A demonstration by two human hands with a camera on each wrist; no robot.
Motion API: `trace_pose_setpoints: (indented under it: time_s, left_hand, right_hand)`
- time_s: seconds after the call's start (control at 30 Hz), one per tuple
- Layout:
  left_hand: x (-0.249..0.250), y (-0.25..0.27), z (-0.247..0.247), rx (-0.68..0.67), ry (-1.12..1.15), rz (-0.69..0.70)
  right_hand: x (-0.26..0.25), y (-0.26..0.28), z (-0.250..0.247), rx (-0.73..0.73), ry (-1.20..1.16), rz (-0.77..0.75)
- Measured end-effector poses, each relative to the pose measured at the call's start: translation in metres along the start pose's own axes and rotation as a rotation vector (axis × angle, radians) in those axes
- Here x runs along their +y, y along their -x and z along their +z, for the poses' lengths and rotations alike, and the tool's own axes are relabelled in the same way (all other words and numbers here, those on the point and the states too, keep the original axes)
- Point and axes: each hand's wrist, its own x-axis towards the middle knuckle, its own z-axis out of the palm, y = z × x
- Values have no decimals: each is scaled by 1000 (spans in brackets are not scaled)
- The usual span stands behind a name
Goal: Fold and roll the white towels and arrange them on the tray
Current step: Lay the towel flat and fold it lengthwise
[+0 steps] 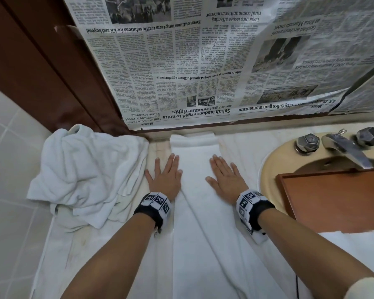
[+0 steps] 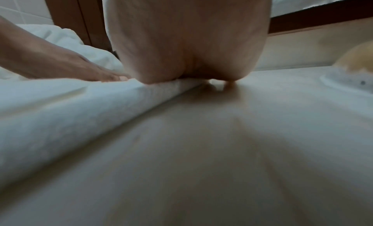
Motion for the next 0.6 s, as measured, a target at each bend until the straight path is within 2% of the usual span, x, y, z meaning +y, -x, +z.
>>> trace_pose_setpoints:
  time_s: [0.07, 0.13, 0.2, 0.27, 0.3, 0.43, 0.6]
  left_hand:
    - [-1, 0, -4, 15, 49, 6]
    - [-4, 8, -9, 82, 114, 56]
    - [-9, 23, -11, 171, 217, 179]
    - [-12, 39, -7, 173, 273, 311]
    - [-12, 45, -5, 144, 263, 355]
    - [-4, 52, 4, 36, 183, 410]
    - [-1, 54, 11, 75, 170, 430]
  right_hand:
    - [3, -1, -5, 6, -60, -7]
    - [4, 10, -8, 73, -191, -13]
    - [-1, 36, -8, 196, -295, -1]
    - [-11, 69, -4, 278, -321, 54]
    - [-18, 85, -1, 264, -332, 93]
    - [-44, 134, 16, 62, -324, 268]
    - [-60, 147, 17, 66, -318, 373]
